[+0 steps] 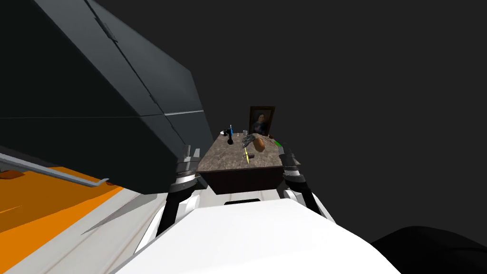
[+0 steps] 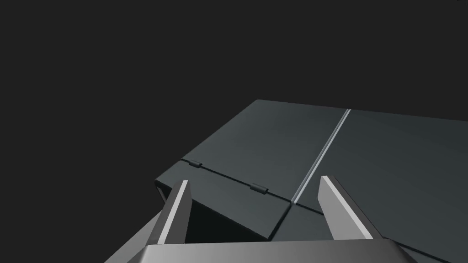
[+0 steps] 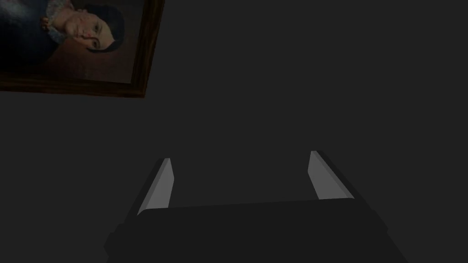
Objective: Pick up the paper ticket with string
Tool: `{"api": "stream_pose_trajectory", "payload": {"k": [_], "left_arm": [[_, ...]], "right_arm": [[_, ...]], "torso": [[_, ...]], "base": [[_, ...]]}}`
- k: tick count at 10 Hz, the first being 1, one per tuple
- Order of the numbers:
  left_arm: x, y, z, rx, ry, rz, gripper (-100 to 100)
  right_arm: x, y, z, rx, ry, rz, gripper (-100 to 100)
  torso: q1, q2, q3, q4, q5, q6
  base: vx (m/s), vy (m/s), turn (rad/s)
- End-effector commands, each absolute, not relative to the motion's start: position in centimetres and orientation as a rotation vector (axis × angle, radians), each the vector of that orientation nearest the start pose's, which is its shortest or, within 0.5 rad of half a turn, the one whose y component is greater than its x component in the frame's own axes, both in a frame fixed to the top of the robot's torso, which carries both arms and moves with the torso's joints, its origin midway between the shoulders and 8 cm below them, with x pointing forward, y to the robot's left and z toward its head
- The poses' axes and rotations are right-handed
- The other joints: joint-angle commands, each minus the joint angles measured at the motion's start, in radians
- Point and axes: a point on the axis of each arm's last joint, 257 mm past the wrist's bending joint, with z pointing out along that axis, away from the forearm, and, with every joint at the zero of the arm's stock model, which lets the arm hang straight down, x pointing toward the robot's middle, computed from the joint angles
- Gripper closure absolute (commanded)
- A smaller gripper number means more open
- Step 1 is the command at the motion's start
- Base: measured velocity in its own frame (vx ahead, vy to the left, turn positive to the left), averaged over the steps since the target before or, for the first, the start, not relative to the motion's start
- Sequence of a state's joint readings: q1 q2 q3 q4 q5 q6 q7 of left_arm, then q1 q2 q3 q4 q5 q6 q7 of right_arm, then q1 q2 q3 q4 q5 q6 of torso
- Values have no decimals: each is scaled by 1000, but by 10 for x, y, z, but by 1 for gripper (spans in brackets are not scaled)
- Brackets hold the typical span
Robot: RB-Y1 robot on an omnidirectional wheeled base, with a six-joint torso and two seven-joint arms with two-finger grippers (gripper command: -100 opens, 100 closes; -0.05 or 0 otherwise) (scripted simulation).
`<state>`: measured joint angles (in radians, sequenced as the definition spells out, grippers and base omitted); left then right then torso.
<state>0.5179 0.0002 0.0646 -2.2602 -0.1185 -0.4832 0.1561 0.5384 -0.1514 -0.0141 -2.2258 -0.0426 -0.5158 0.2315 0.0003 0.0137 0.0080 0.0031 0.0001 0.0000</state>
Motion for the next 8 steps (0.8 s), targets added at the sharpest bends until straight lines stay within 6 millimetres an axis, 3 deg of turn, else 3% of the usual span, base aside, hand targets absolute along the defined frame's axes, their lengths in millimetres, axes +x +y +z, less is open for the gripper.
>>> {"api": "stream_pose_trajectory", "payload": {"k": [1, 2, 4, 5, 7, 8], "left_arm": [[348, 291, 6, -684, 676, -1287, 0], [348, 291, 6, -684, 676, -1287, 0], [348, 291, 6, -684, 676, -1287, 0], [348, 291, 6, -684, 676, -1287, 0], [348, 291, 6, -684, 676, -1287, 0], [348, 291, 6, -684, 676, -1287, 0]], "right_arm": [[360, -274, -39, 514, 926, 1019, -100], [360, -274, -39, 514, 926, 1019, -100], [373, -267, -85, 483, 1087, 932, -100], [373, -267, -87, 486, 1090, 931, -100], [382, -262, -134, 430, 1251, 830, -100], [382, -265, -145, 443, 1269, 822, -100]], "torso": [[0, 0, 0, 0, 0, 0], [0, 1, 0, 0, 0, 0], [1, -4, -2, -1, 0, 0], [2, -2, -1, -1, 0, 0], [1, -5, -3, -1, 0, 0], [2, -1, -1, 0, 0, 0]], "base": [[-215, 16, 151], [-161, 30, 56], [-157, 47, 144], [-137, 33, 57], [-169, 49, 173], [-148, 40, 78]]}}
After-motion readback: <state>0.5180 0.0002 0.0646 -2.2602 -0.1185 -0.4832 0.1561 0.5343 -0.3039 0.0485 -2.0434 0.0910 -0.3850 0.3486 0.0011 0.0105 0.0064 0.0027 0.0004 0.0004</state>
